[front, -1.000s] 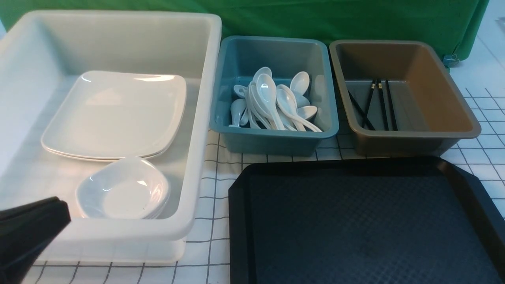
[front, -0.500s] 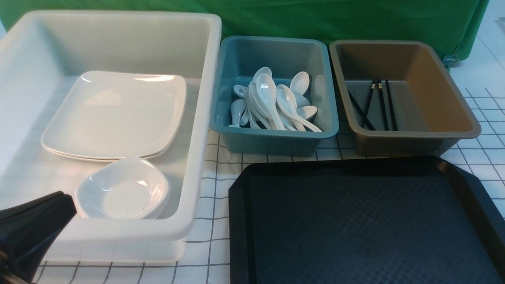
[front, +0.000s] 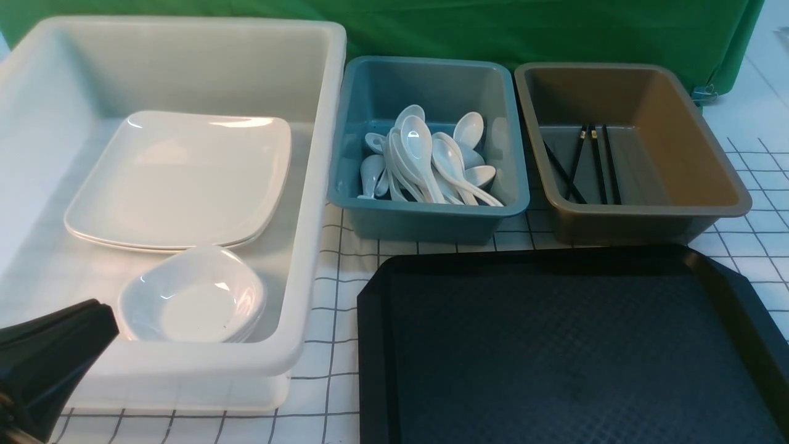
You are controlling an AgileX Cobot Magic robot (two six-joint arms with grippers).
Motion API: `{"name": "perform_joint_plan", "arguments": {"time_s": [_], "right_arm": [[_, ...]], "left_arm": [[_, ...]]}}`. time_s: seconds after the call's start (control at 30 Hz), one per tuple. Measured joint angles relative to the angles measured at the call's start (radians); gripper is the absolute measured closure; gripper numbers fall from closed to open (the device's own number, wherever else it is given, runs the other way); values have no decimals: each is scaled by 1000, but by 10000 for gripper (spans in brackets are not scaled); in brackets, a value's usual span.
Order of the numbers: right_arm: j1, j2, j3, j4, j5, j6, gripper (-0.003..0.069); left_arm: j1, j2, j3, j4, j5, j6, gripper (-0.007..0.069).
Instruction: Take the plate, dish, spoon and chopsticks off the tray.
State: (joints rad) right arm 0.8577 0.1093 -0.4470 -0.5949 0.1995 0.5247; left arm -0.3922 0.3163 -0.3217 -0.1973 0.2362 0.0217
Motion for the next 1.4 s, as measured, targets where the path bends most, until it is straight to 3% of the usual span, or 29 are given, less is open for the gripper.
{"name": "perform_joint_plan", "arguments": {"time_s": [0.13,0.33,0.53,0.77,1.4], "right_arm": [[0,0,0,0,0,0,589],[0,0,0,0,0,0,589],[0,0,0,0,0,0,588],[0,0,0,0,0,0,579],[0,0,0,0,0,0,543]], "left_arm": [[21,-14,34,44,-39,7,625],[242,-169,218,72,-151,23,624],[381,-310,326,95,-120,48,624],[395,-316,328,132,-17,52,621],[395,-317,328,138,-7,50,620]]}}
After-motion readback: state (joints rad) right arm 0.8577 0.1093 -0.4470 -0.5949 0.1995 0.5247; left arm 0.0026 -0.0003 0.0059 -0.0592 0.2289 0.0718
